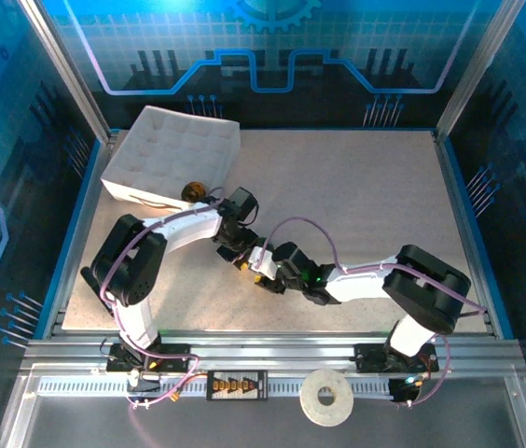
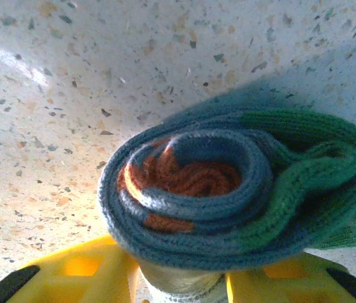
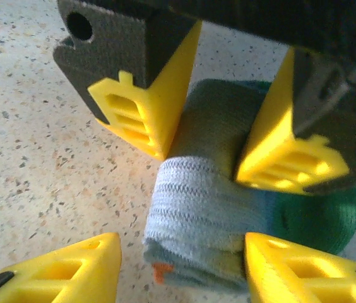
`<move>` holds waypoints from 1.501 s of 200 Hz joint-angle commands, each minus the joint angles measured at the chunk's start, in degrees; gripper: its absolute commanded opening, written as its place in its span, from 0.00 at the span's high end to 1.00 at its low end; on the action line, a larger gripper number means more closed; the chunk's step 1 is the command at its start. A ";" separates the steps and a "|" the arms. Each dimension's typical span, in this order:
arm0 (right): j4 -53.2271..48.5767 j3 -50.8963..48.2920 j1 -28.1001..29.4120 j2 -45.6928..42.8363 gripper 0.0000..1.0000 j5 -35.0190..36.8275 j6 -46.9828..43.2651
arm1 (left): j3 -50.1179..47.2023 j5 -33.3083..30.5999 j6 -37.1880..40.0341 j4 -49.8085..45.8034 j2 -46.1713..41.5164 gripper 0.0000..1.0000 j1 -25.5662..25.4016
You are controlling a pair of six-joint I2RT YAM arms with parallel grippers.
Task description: Roll the socks
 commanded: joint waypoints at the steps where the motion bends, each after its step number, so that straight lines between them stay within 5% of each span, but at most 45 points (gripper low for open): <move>1: 1.19 2.48 1.54 2.27 0.48 4.94 -3.68 | -0.88 0.90 1.74 -6.75 5.06 0.62 -0.32; 32: -3.78 5.23 1.78 5.81 0.56 6.40 -4.34 | 0.36 2.07 1.88 -7.23 5.65 0.62 -0.10; 60: -8.24 5.60 0.28 7.99 0.84 5.75 1.55 | 1.57 1.49 1.50 -7.79 2.28 0.59 0.17; 89: -9.34 3.10 -1.87 8.25 1.00 -0.73 7.06 | 0.01 1.20 -1.44 -6.47 -3.48 0.44 0.88; 167: -9.04 -0.21 -6.04 10.33 1.00 -13.56 15.81 | -8.13 0.45 -7.26 6.08 -15.88 0.19 5.64; 300: -10.71 2.02 -21.85 18.63 1.00 -37.00 33.35 | -8.60 0.36 -5.25 11.00 -9.17 0.37 0.85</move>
